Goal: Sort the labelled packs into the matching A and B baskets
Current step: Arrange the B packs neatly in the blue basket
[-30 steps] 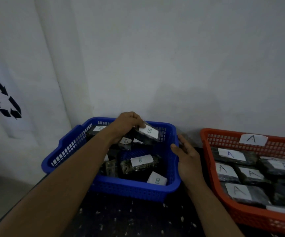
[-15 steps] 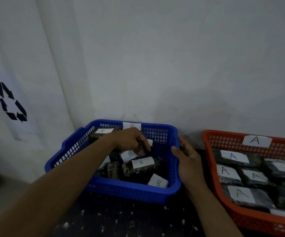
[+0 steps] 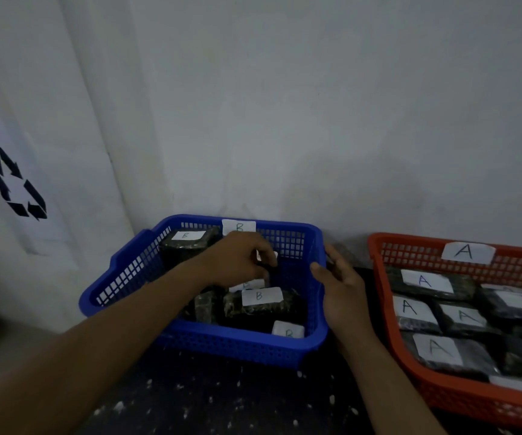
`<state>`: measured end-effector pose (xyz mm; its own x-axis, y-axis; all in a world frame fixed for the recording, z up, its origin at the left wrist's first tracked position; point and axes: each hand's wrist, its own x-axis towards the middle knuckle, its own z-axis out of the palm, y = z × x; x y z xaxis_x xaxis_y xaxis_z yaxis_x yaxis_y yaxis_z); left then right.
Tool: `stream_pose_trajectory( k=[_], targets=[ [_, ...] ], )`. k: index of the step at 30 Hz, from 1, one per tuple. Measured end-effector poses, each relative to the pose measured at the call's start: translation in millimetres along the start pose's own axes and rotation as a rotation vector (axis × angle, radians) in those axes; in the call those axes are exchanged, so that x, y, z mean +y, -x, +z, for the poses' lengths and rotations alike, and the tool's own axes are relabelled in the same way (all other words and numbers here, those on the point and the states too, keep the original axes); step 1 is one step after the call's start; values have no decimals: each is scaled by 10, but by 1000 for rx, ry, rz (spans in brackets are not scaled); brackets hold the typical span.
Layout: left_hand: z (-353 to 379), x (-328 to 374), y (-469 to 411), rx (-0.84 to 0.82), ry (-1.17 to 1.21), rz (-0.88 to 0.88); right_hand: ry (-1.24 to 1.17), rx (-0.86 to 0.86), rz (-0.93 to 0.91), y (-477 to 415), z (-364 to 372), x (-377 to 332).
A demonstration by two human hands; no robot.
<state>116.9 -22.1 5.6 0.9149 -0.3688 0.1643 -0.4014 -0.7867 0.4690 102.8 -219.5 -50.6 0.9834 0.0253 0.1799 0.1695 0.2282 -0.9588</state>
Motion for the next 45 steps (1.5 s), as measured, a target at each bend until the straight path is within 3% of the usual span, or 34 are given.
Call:
stream_pose_trajectory(
  k=[1, 3, 5, 7, 16, 20, 24, 32, 40, 45],
  targets=[
    [2, 75, 50, -27, 91, 16, 5, -7, -1, -1, -3, 2],
    [41, 238, 129, -249, 122, 1, 13, -13, -6, 2, -6, 8],
    [143, 334, 147, -462, -79, -9, 11, -12, 1, 4, -11, 8],
    [210, 359, 131, -504, -192, -7, 11, -4, 6, 2, -9, 1],
    [-1, 149, 134, -460, 451, -137, -17, 37, 50, 11, 22, -15],
    [-172, -6, -99, -207, 629, -203, -22, 14, 31, -19, 14, -11],
    [-34, -48, -526, -12, 466, -311, -32, 18, 70, -16, -3, -4],
    [290, -93, -942, -132, -86, -246, -12, 23, 54, -46, -12, 65],
    [299, -137, -849, -213, -145, -201, -5, 19, 53, -39, -1, 42],
    [264, -81, -737, -81, -155, -132, -21, 13, 43, -32, -8, 51]
  ],
)
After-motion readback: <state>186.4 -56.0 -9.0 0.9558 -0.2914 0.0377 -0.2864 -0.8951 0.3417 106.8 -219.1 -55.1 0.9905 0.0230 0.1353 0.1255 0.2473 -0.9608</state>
